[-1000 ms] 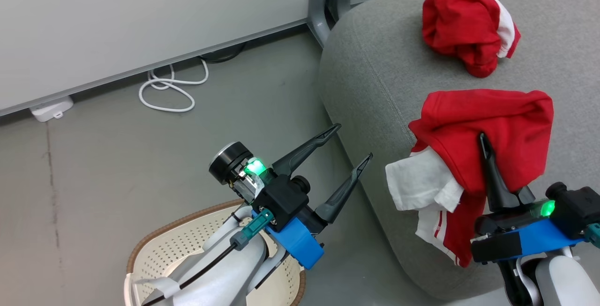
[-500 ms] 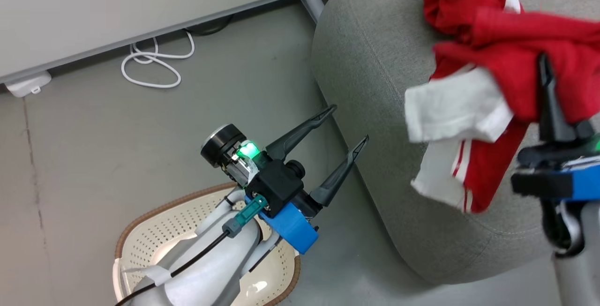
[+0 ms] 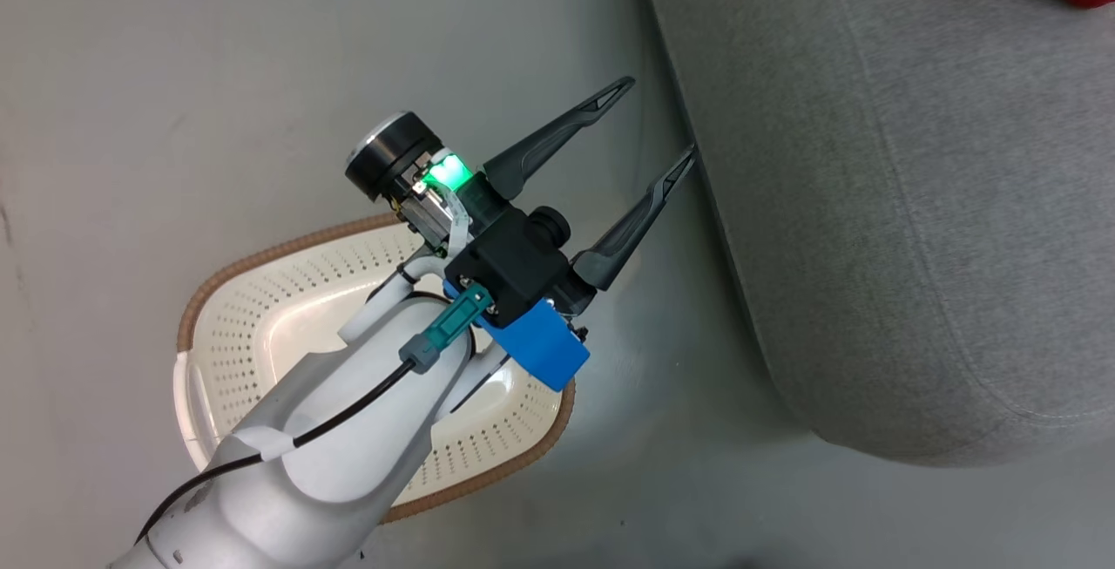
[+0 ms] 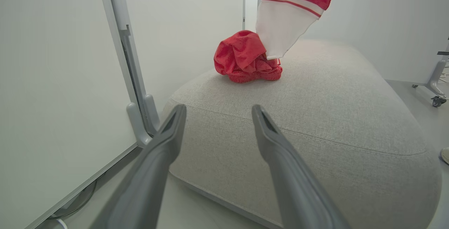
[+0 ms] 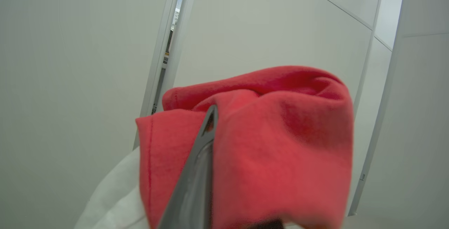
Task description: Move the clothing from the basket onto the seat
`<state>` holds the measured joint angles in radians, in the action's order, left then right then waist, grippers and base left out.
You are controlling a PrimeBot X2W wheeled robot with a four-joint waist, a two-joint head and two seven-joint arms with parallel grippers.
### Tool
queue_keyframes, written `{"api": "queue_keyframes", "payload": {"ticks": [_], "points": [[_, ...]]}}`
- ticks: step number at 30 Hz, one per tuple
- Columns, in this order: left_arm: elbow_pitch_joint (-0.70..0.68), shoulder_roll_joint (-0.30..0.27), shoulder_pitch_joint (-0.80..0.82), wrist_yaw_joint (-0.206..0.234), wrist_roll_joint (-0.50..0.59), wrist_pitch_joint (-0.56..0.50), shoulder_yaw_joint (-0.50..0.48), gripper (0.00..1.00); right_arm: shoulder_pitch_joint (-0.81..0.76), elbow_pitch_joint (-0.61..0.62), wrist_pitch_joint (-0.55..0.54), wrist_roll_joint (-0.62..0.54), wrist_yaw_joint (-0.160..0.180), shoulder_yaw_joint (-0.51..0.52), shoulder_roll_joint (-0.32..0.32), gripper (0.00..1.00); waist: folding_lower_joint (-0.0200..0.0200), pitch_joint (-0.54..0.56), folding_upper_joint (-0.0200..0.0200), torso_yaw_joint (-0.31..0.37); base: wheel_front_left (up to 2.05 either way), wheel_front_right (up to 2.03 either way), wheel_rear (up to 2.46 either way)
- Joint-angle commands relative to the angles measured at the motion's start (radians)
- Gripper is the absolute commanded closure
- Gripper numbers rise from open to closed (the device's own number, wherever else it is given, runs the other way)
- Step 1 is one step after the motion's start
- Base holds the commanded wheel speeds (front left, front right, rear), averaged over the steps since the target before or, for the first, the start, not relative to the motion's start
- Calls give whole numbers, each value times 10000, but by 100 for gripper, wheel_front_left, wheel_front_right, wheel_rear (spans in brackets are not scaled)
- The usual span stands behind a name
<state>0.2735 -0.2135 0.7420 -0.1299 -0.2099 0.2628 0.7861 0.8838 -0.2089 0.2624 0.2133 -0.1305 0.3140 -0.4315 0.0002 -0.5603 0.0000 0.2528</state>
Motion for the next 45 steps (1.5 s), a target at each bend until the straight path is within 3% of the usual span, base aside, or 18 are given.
{"api": "queue_keyframes", "payload": {"ticks": [1, 8, 19, 20, 21, 22, 28, 36, 43, 45], "points": [[-57, -52, 311, -7, 81, 27, -65, 0, 546, -485, 38, 92, -3, 116, -280, 100, -2, -1216, 0, -469, 0, 0, 0], [-200, -5, 902, -8, 219, 28, -50, 0, 1376, -3802, 39, -131, -3, 360, -1119, 100, -2, -2256, 0, -890, 0, 0, 0], [-222, -88, 829, -7, 287, 29, -211, 0, 1378, -5742, 36, -181, -3, 292, -503, 100, -2, -2383, 0, -1114, 0, 0, 0], [-213, -89, 795, -6, 285, 29, -232, 0, 1362, -5759, 36, -166, -3, 335, -478, 39, -2, -2305, 0, -1110, 0, 0, 0], [-202, -86, 735, -2, 283, 29, -261, 0, 1284, -5749, 36, -151, -3, 360, -415, 9, -2, -2181, 0, -1094, 0, 0, 0], [-201, -65, 657, 1, 263, 29, -283, 0, 1146, -5693, 36, -173, -3, 366, -370, 0, -2, -2037, 0, -1077, 0, 0, 0], [-170, 51, -44, 79, 89, 29, -579, 0, -316, -5135, 38, -279, -3, 344, -13, 0, -2, -615, 0, -911, 0, 0, 0], [-246, 186, -1903, 415, -340, 29, -1704, 0, -3488, -3046, 38, -232, -3, -49, 555, 0, -2, 1819, 0, -929, 0, 0, 0], [-205, 211, -3556, 767, -540, 29, -3045, 0, -5185, -1343, 36, 198, -3, -949, 1160, 0, -2, 3311, 0, -1427, 0, 0, 0], [-176, 235, -4328, 856, -568, 29, -3764, 0, -5839, -783, 36, 353, -3, -1450, 1408, 0, -2, 4000, 0, -1861, 0, 0, 0]]}}
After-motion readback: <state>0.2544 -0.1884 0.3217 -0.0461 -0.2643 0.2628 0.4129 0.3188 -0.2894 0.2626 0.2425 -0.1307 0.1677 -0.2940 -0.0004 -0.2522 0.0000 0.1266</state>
